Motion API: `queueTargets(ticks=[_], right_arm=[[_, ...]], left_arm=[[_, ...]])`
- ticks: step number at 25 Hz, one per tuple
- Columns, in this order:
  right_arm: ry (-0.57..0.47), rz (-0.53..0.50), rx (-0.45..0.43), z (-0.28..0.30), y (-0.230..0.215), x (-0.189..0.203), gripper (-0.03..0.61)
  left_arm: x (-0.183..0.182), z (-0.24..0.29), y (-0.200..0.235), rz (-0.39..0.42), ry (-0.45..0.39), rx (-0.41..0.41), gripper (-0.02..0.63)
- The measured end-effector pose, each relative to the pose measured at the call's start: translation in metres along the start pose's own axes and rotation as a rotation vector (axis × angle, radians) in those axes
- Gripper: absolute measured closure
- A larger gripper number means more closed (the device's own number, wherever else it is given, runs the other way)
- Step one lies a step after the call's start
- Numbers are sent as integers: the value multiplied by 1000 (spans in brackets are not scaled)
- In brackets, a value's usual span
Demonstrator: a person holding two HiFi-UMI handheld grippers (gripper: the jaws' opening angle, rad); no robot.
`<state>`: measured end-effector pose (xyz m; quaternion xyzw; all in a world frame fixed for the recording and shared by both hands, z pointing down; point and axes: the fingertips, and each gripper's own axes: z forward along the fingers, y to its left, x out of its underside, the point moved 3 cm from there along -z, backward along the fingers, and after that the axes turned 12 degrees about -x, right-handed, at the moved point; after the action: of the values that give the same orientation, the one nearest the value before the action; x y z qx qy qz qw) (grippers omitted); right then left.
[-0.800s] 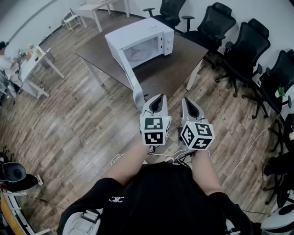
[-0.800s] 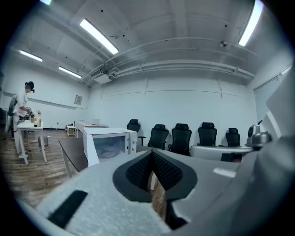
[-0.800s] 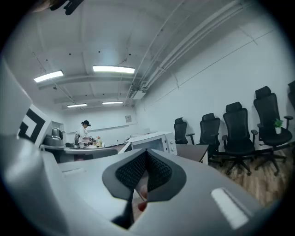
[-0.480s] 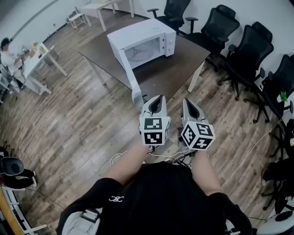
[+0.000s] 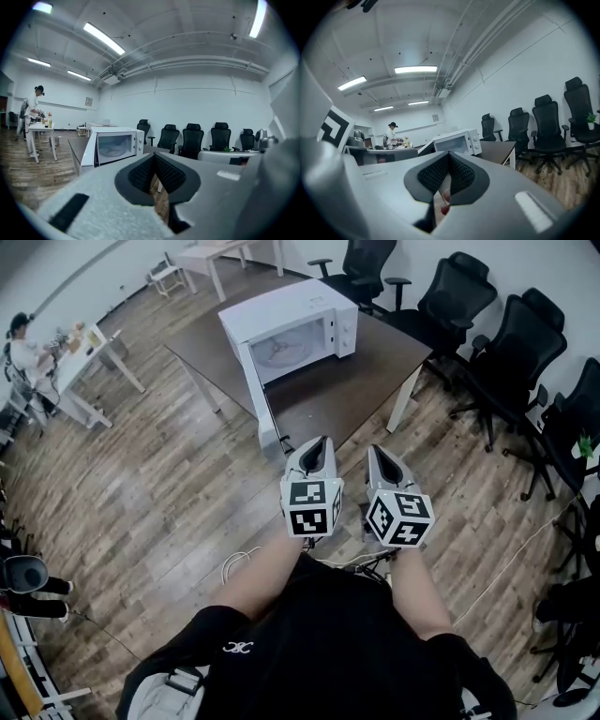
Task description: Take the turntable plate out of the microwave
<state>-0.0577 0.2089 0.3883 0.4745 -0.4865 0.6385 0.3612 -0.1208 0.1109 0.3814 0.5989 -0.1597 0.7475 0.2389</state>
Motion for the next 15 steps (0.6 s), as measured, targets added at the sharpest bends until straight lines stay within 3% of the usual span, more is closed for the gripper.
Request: queueTargets(ticks=[15], right_arm=[[37,7,-23,10,-46,5,570]], left_arm=[[15,45,-25,-26,42,-20,604]])
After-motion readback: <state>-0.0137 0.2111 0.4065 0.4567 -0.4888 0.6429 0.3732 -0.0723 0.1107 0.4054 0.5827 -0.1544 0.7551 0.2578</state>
